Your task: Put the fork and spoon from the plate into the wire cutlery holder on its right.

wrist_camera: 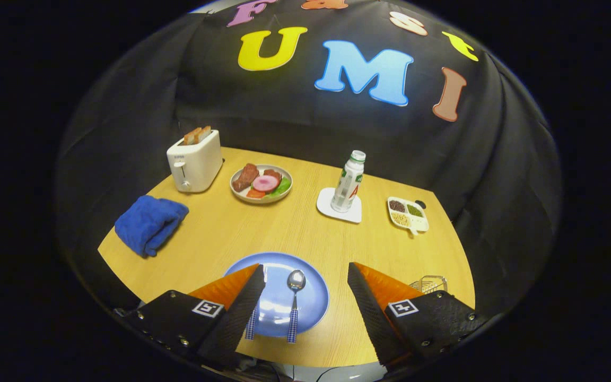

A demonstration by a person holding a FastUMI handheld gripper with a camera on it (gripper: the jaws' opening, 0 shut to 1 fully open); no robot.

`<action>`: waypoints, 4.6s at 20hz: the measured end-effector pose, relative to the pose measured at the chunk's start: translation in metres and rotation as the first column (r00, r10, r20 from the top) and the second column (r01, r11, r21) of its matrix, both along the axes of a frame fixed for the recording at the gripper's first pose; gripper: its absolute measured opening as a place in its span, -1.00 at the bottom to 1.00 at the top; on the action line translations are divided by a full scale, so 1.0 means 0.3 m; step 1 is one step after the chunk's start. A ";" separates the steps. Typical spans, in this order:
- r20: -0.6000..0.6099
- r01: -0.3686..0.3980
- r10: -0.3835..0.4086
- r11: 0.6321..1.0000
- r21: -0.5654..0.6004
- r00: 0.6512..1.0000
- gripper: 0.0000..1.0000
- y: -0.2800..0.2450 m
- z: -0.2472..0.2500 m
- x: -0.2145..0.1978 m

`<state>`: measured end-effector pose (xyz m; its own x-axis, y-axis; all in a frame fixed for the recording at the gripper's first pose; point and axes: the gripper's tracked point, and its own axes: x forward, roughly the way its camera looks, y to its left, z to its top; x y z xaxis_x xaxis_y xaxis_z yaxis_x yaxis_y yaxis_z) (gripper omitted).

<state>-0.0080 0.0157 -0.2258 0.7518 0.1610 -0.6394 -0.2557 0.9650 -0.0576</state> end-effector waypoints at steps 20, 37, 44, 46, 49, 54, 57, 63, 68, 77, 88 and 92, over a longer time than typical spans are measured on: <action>-0.492 -0.137 0.064 0.984 -0.113 0.868 0.58 0.022 -0.465 -0.084; -0.669 -0.109 -0.014 0.984 -0.141 0.743 -0.96 -0.010 -0.549 -0.091; -0.674 -0.183 0.061 0.977 -0.112 0.736 -0.96 -0.034 -0.460 -0.078; -0.678 -0.194 0.076 0.976 -0.100 0.731 -0.96 -0.043 -0.436 -0.079; -0.682 -0.217 0.096 0.972 -0.093 0.725 -0.96 -0.081 -0.381 -0.093; -0.735 -0.220 0.131 0.975 -0.025 0.665 -0.96 -0.156 -0.283 -0.170; -0.733 -0.210 0.116 0.977 -0.037 0.670 -0.96 -0.231 -0.234 -0.179; -0.742 -0.135 0.071 0.990 -0.026 0.667 -0.97 -0.399 -0.147 -0.213; -0.774 -0.105 0.015 0.992 -0.068 0.633 -0.96 -0.592 -0.093 -0.274; -0.810 -0.043 -0.082 0.991 -0.131 0.580 -0.97 -0.839 -0.071 -0.256; -0.906 -0.043 -0.112 0.989 -0.142 0.409 -0.96 -0.899 -0.218 -0.182; -0.939 -0.075 -0.123 0.985 -0.155 0.322 -0.97 -0.892 -0.250 -0.163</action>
<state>-0.0570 -0.2520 -0.3006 -0.3732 -0.0109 -0.9277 -0.2088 0.9753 0.0725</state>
